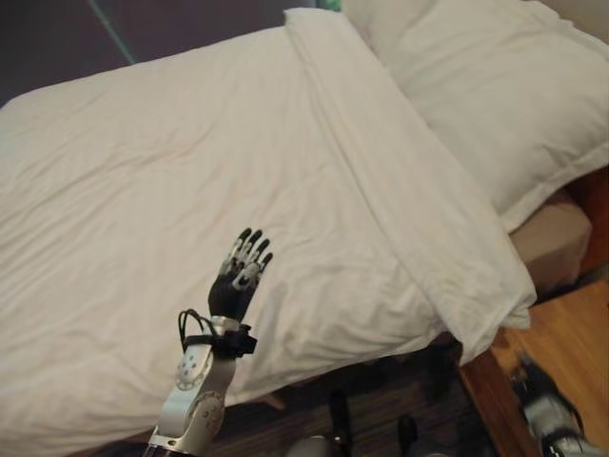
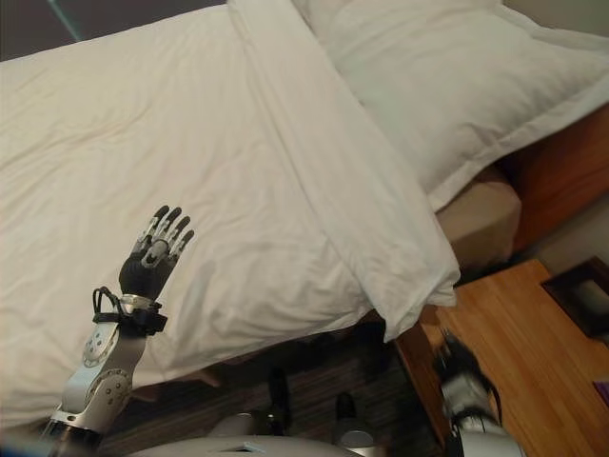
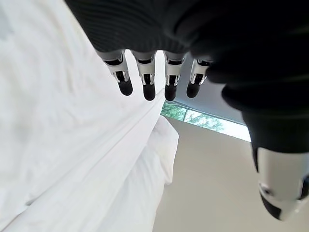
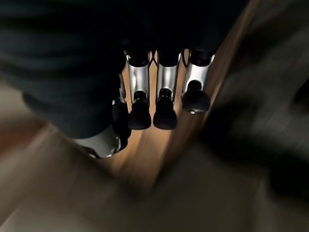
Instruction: Making the bed.
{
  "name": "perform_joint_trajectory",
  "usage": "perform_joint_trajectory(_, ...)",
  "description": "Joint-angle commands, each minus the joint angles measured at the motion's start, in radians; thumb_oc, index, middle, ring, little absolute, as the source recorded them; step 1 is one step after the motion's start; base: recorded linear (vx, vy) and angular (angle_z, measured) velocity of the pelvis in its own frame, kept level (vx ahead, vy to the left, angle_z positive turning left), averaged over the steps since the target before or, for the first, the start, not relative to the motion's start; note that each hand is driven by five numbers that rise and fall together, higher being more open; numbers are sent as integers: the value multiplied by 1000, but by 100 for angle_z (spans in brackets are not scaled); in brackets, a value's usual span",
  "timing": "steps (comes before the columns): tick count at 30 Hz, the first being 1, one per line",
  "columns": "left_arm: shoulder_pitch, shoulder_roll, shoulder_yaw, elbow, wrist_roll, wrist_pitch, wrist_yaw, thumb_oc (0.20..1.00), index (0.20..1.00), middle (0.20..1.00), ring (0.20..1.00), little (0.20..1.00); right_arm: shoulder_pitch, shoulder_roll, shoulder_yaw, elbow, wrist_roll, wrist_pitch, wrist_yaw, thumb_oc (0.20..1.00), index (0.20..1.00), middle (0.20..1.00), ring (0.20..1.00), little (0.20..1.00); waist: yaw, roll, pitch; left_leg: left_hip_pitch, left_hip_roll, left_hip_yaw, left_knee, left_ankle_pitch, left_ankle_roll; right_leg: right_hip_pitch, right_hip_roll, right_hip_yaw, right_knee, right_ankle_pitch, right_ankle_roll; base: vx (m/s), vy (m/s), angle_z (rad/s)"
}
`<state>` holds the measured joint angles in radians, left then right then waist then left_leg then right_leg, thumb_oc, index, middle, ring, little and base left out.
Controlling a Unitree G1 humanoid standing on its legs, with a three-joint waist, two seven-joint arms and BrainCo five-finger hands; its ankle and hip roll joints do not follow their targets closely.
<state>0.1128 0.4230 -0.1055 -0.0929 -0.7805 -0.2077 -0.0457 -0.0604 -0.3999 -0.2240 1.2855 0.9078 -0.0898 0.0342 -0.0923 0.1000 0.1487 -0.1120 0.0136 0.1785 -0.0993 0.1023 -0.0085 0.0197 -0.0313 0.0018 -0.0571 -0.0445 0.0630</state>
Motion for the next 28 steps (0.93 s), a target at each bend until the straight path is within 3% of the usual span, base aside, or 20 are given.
perform_joint_trajectory(1, -57, -40, 43, 0, 0, -48, -11, 1000, 1000, 1000, 1000, 1000, -70, -11, 22, 16, 19, -17, 14, 200, 200, 200, 200, 200, -11, 11, -1, 119, -22, 40, 12, -106, -21, -96, 8, 22, -30, 99, 46, 14, 9, -22)
perform_joint_trajectory(6, -63, -38, 44, 5, 13, -49, -9, 1000, 1000, 1000, 1000, 1000, -53, -6, 39, -31, -8, -30, 8, 200, 200, 200, 200, 200, -25, 7, -4, 124, -20, 47, 12, -108, -20, -93, 10, 31, -30, 100, 46, -14, 9, -18)
perform_joint_trajectory(8, -55, -33, 27, 60, 47, -37, -14, 1000, 1000, 1000, 1000, 1000, -34, -11, 66, -181, -54, -70, -13, 200, 200, 200, 200, 200, -38, -1, -6, 126, -20, 53, 12, -107, -20, -92, 11, 36, -30, 104, 47, -34, 11, -3)
perform_joint_trajectory(9, -49, -30, 20, 87, 70, -30, -12, 1000, 1000, 1000, 1000, 1000, -24, -14, 75, -256, -79, -86, -27, 351, 351, 351, 351, 351, -42, -3, -7, 126, -19, 54, 12, -106, -20, -92, 11, 37, -30, 106, 48, -32, 13, -2)
perform_joint_trajectory(10, -41, -31, 12, 130, 96, -22, -6, 1000, 1000, 1000, 1000, 1000, -4, -12, 80, -359, -107, -102, -43, 1000, 1000, 1000, 1000, 1000, -47, -7, -9, 125, -18, 53, 12, -106, -20, -93, 12, 38, -30, 107, 48, -38, 16, -2)
perform_joint_trajectory(12, -6, -45, -29, 228, 141, 15, -25, 1000, 1000, 1000, 1000, 1000, 56, -1, 96, -623, -191, -139, -57, 1000, 1000, 1000, 1000, 1000, -59, -19, -14, 127, -17, 53, 12, -105, -17, -92, 13, 40, -30, 112, 48, -16, 7, -2)
perform_joint_trajectory(16, 50, -58, -67, 308, 231, 41, -31, 1000, 1000, 1000, 1000, 1000, 113, 51, 156, -799, -269, -158, -47, 1000, 1000, 1000, 1000, 1000, -54, -39, -26, 138, -14, 53, 12, -107, -13, -82, 15, 34, -30, 116, 47, -5, 3, 1)
perform_joint_trajectory(22, 98, -67, -103, 308, 305, 49, -30, 1000, 1000, 1000, 1000, 1000, 186, 62, 321, -949, -420, -137, -12, 1000, 1000, 1000, 1000, 1000, -38, -77, -39, 169, -7, 41, 12, -113, -8, -49, 21, 18, -21, 105, 39, -2, -1, 2)
perform_joint_trajectory(28, 103, -56, -136, 317, 340, 36, -35, 1000, 1000, 1000, 1000, 1000, 203, 60, 424, -955, -445, -124, 19, 1000, 1000, 1000, 1000, 1000, -25, -99, -46, 184, -6, 26, 12, -115, -10, -25, 21, 0, -19, 94, 38, 4, -2, 3)
